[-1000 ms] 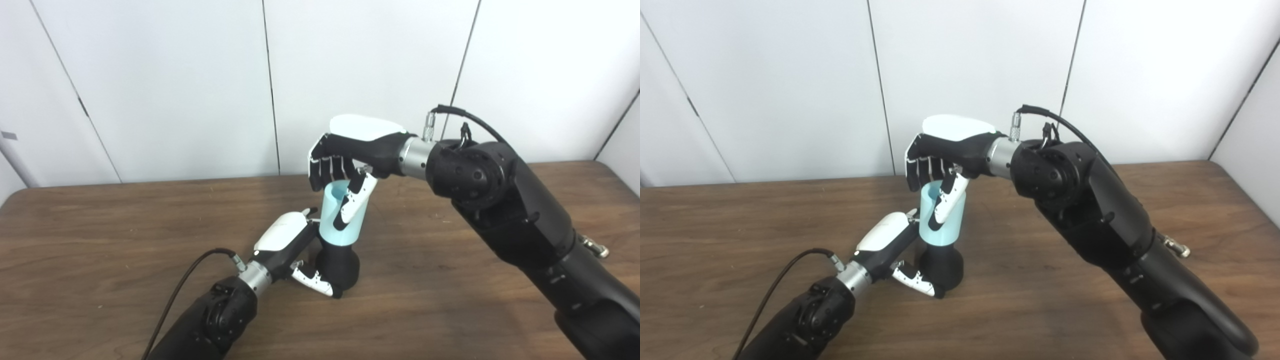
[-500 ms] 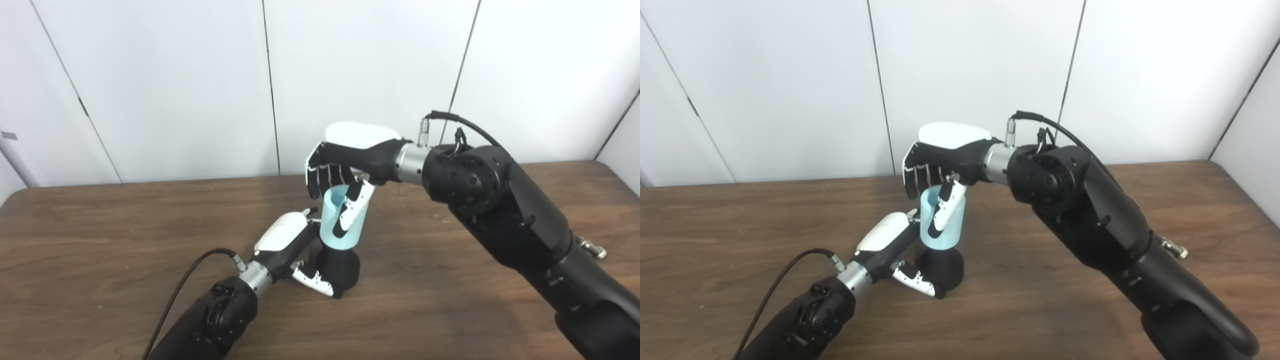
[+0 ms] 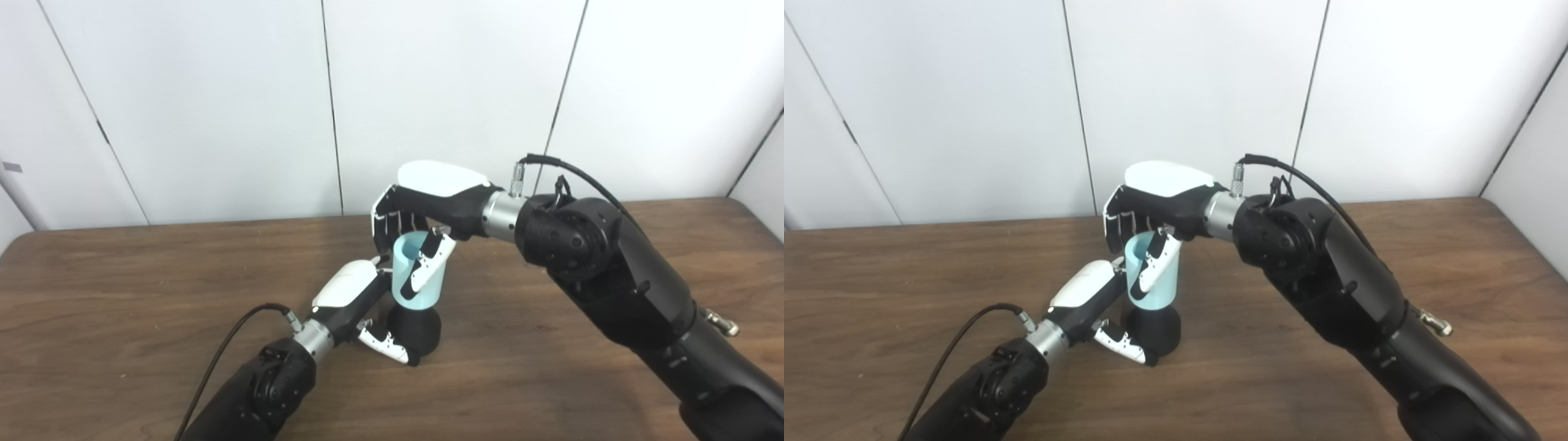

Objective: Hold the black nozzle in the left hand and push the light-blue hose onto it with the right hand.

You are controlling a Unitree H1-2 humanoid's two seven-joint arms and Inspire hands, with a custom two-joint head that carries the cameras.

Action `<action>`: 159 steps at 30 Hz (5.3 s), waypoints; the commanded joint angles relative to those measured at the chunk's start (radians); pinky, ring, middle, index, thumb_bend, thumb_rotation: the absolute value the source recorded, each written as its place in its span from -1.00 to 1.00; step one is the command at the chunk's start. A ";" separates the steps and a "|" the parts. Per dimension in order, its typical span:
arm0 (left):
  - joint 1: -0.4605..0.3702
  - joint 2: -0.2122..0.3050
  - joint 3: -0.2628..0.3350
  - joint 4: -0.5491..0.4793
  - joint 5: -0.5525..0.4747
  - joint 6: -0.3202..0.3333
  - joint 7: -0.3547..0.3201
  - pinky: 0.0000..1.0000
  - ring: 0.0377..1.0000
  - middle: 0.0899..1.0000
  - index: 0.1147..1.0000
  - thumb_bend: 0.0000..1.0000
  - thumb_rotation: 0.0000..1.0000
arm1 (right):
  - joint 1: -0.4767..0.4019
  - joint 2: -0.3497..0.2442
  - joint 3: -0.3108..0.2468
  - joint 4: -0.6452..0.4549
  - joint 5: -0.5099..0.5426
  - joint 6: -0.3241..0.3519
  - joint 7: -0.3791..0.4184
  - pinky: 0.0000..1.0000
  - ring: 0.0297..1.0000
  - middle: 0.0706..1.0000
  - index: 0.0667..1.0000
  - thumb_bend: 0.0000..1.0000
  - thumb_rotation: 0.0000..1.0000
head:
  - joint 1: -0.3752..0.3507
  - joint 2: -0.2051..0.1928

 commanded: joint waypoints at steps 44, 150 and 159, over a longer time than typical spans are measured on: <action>0.015 0.013 -0.019 0.049 0.042 -0.001 -0.065 1.00 0.13 -0.23 -0.13 0.05 -1.00 | 0.166 -0.116 -0.215 -0.149 0.147 -0.178 -0.037 0.84 1.00 1.00 0.93 0.48 -0.11 | -0.009 -0.003; 0.007 0.011 -0.024 0.031 0.054 0.034 -0.085 1.00 0.14 -0.20 -0.14 0.05 -1.00 | 0.299 -0.093 -0.184 -0.182 0.090 -0.347 -0.089 1.00 1.00 1.00 1.00 0.40 0.36 | -0.008 0.023; 0.007 0.014 -0.023 0.032 0.051 0.028 -0.085 1.00 0.14 -0.20 -0.14 0.05 -1.00 | 0.312 -0.113 -0.162 -0.167 0.063 -0.352 -0.057 1.00 1.00 1.00 0.97 0.47 0.44 | -0.008 0.026</action>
